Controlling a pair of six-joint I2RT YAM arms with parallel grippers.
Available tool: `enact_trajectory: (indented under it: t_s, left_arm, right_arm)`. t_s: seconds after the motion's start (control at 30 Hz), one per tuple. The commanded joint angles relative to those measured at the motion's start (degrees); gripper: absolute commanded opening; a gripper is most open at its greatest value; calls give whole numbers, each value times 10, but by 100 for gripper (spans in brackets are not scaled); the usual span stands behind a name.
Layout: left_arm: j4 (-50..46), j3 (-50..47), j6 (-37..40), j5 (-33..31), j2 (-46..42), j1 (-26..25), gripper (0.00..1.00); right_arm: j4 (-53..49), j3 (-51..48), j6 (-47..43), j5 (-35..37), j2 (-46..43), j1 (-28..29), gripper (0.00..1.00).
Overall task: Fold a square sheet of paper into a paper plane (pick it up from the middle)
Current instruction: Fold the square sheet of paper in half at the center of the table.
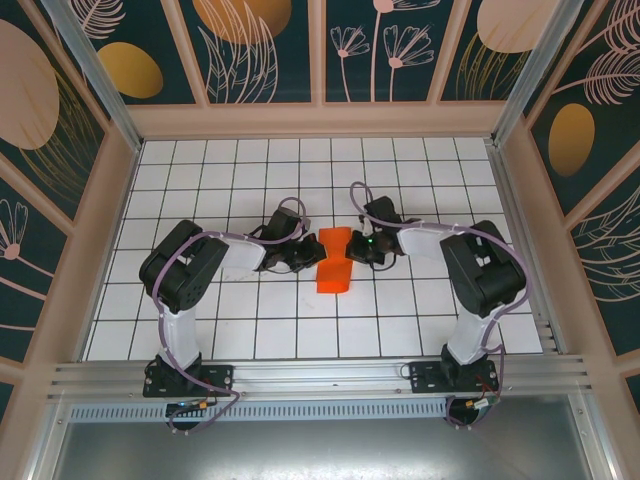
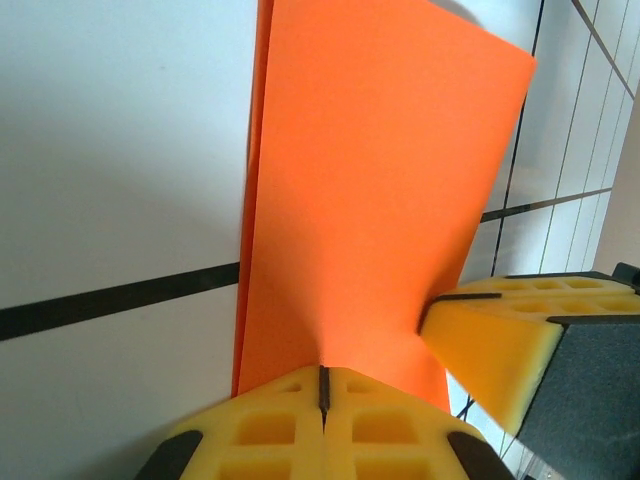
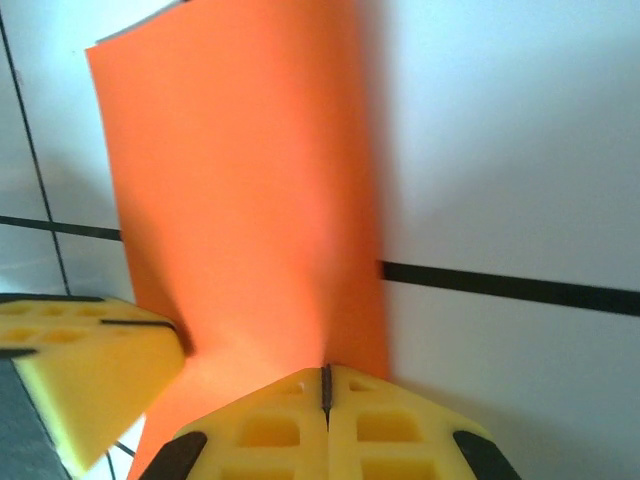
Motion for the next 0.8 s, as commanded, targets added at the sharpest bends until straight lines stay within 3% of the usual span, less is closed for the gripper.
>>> enact_trajectory:
  t_s: [0.0, 0.27, 0.53, 0.77]
  left_arm:
    - [-146, -49, 3, -99, 69, -2, 0]
    - [-145, -44, 10, -95, 68, -2, 0]
    - [-144, -42, 14, -91, 70, -2, 0]
    - [-149, -47, 17, -96, 68, -2, 0]
  right_arm:
    - [-53, -35, -49, 49, -17, -34, 0]
    - [-3, -23, -35, 5, -77, -26, 0]
    - [73, 27, 10, -63, 17, 17, 0]
    - [92, 3, 20, -53, 41, -15, 0]
